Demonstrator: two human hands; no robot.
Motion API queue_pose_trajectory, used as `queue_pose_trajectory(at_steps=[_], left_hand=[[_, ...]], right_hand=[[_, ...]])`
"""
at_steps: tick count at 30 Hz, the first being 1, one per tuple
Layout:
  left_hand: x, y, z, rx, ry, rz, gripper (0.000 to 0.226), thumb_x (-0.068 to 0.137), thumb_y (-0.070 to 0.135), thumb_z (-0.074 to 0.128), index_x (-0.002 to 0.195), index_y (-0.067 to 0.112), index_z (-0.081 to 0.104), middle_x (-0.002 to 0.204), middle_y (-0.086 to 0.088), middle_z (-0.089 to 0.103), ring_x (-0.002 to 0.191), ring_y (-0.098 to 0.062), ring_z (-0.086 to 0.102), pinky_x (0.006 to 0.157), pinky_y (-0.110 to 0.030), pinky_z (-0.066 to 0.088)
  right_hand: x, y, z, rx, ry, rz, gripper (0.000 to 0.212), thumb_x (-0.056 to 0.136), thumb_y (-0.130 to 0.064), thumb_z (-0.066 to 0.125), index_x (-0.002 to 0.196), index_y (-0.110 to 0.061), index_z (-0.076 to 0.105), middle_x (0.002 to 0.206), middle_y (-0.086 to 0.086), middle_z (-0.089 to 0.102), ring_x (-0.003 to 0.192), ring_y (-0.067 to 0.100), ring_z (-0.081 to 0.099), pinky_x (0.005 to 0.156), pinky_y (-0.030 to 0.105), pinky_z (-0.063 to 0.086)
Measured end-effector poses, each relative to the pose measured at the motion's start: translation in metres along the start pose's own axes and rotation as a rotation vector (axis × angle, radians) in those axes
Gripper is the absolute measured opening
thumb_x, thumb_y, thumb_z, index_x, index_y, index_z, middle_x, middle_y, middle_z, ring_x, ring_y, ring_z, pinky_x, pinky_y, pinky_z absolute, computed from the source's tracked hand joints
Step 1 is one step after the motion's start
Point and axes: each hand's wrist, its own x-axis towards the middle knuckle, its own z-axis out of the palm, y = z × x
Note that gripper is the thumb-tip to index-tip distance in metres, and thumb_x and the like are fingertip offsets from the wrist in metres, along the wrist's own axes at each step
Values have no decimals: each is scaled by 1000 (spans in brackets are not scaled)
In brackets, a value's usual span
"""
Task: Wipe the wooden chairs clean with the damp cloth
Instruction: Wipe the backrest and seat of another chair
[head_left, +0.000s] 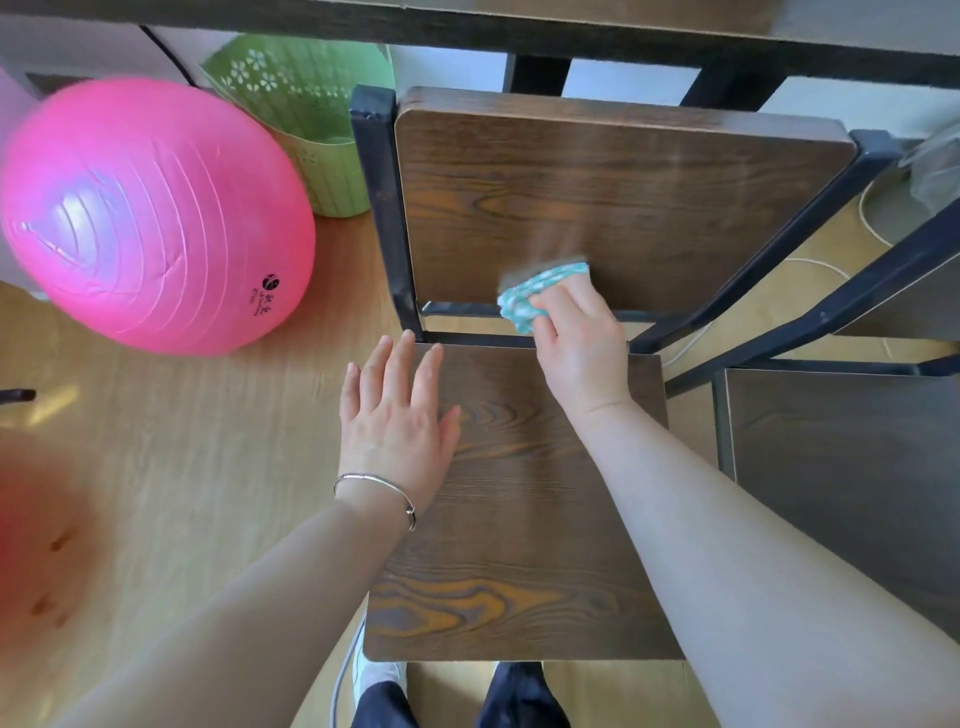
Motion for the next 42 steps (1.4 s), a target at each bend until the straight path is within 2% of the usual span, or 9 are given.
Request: queue_pose_trajectory(at_steps=[7, 12, 19, 24, 28, 32, 36, 39, 42], left_hand=[[21, 22, -30, -46, 108, -6, 59, 87, 35, 59, 140, 14, 42, 148, -13, 38, 140, -34, 29, 112, -55, 24], [41, 40, -55, -120, 173, -25, 59, 88, 35, 59, 141, 16, 40, 149, -11, 36, 141, -31, 26, 113, -53, 22], [54, 60, -56, -151, 189, -23, 60, 90, 37, 56, 143, 16, 38, 151, -10, 33, 141, -31, 25, 112, -53, 25], [49, 57, -41, -136, 131, -24, 60, 91, 37, 55, 144, 16, 37, 152, -11, 33, 142, -31, 24, 113, -53, 22], [46, 54, -35, -122, 103, -27, 59, 92, 39, 52, 144, 18, 34, 152, -9, 31, 143, -30, 22, 115, -52, 20], [46, 57, -38, -126, 107, -14, 59, 93, 38, 52, 144, 18, 34, 152, -9, 31, 143, -30, 21, 114, -52, 21], [50, 63, -44, -145, 137, -2, 60, 91, 36, 55, 143, 17, 36, 151, -10, 33, 142, -30, 23, 113, -53, 23], [48, 70, -47, -168, 134, 4, 59, 91, 37, 55, 143, 17, 36, 151, -9, 33, 142, -30, 23, 113, -53, 23], [45, 73, -47, -173, 133, 21, 59, 91, 37, 55, 143, 18, 36, 151, -9, 34, 142, -30, 24, 113, -53, 24]], right_hand=[[34, -5, -61, 39, 139, -48, 21, 93, -18, 52, 97, -7, 69, 103, 10, 64, 95, 22, 64, 75, 28, 55], [72, -10, -114, 48, 261, -134, 18, 90, -19, 65, 102, -5, 69, 107, 11, 65, 101, 18, 63, 83, 21, 53], [46, 23, -83, -36, 116, -217, 27, 96, -22, 49, 100, -6, 69, 102, 10, 66, 96, 21, 65, 82, 29, 56], [1, 49, -39, -75, -87, -37, 11, 87, -8, 64, 97, -6, 70, 100, 9, 65, 90, 26, 65, 75, 33, 56], [-6, 51, -33, -80, -109, 0, 11, 88, -8, 63, 96, -7, 69, 99, 7, 64, 88, 25, 64, 73, 32, 55], [12, 38, -66, -5, 98, -89, 26, 96, -18, 47, 96, -5, 70, 99, 9, 64, 92, 21, 62, 77, 30, 56], [62, 24, -124, 2, 376, -93, 16, 93, -14, 58, 98, -3, 69, 101, 12, 65, 96, 16, 60, 81, 6, 41], [77, 21, -140, 13, 370, -74, 14, 91, -15, 60, 96, -4, 68, 100, 11, 64, 93, 14, 60, 75, 0, 35], [66, 29, -132, 7, 316, -68, 11, 90, -13, 61, 93, -5, 68, 99, 9, 65, 92, 16, 61, 72, 9, 43]])
